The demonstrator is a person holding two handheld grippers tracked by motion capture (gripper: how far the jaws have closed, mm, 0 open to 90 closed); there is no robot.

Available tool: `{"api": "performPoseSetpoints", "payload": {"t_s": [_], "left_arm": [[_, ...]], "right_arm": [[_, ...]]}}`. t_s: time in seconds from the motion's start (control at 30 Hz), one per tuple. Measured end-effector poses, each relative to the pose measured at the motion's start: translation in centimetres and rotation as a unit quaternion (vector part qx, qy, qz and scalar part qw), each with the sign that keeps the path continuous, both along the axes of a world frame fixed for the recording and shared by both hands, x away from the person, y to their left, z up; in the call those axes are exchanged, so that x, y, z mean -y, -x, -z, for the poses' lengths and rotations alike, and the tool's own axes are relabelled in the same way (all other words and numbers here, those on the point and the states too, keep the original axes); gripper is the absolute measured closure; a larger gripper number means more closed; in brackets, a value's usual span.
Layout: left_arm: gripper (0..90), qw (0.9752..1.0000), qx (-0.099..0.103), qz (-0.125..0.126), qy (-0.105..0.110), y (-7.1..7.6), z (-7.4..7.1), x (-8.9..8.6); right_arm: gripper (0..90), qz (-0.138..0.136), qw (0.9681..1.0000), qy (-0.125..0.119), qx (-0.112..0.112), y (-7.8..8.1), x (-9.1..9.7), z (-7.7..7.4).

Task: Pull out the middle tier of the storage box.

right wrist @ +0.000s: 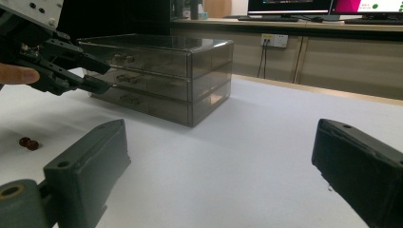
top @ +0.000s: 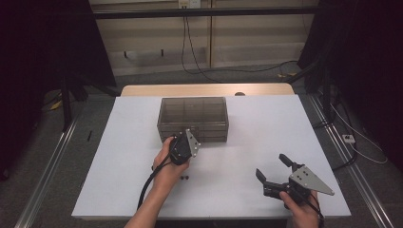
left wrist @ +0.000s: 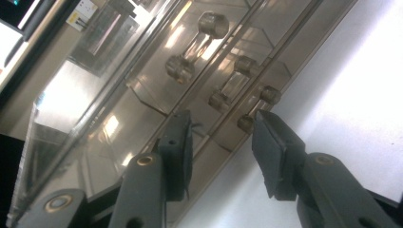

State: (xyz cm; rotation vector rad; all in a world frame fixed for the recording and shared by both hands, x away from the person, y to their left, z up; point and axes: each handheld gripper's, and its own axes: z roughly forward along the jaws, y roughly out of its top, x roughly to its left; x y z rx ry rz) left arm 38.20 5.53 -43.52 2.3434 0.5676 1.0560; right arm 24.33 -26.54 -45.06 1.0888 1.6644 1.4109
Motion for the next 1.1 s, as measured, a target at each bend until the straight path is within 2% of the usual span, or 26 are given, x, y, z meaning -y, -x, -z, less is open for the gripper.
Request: {"api": "performPoseSetpoints", "payload": {"t_s": [0.07, 0.3, 0.33, 0.4, 0.57, 0.7, 0.8, 0.9, 1.1], "left_arm": [[60.2, 0.9999, 0.007, 0.006, -0.006, 0.0, 0.0, 0.2], [67.3, 0.9994, 0.013, 0.017, -0.026, -0.2, 0.1, 0.7], [68.1, 0.9991, 0.013, 0.019, -0.037, -0.3, 0.1, 0.7], [70.0, 0.9988, 0.012, 0.020, -0.043, -0.3, 0.2, 0.8], [72.4, 0.9984, 0.022, 0.023, -0.046, -0.3, 0.3, 0.8], [73.2, 0.9984, 0.023, 0.022, -0.047, -0.4, 0.5, 0.9], [73.5, 0.9978, 0.025, 0.022, -0.057, -0.4, 0.6, 0.9], [74.1, 0.9978, 0.030, 0.023, -0.055, -0.5, 0.8, 1.1], [76.1, 0.9966, 0.031, 0.025, -0.072, -0.7, 0.8, 1.0]], "right_arm": [[4.1, 0.000, 1.0000, 0.000, 0.000, 0.0, 0.0, 0.0], [4.1, 0.001, 1.0000, -0.001, -0.002, 0.0, 0.0, 0.0], [4.1, 0.001, 1.0000, -0.001, -0.001, 0.0, 0.0, 0.0], [4.1, 0.001, 1.0000, 0.000, 0.000, 0.0, 0.1, 0.0], [4.2, 0.002, 1.0000, -0.003, -0.001, 0.0, 0.2, 0.0], [4.2, 0.003, 1.0000, -0.004, 0.000, 0.0, 0.2, -0.1], [4.2, 0.004, 1.0000, -0.004, 0.001, 0.0, 0.3, -0.1], [4.2, 0.004, 1.0000, -0.004, 0.001, 0.0, 0.3, -0.1], [4.2, 0.004, 1.0000, -0.004, 0.001, 0.0, 0.4, -0.1]]}}
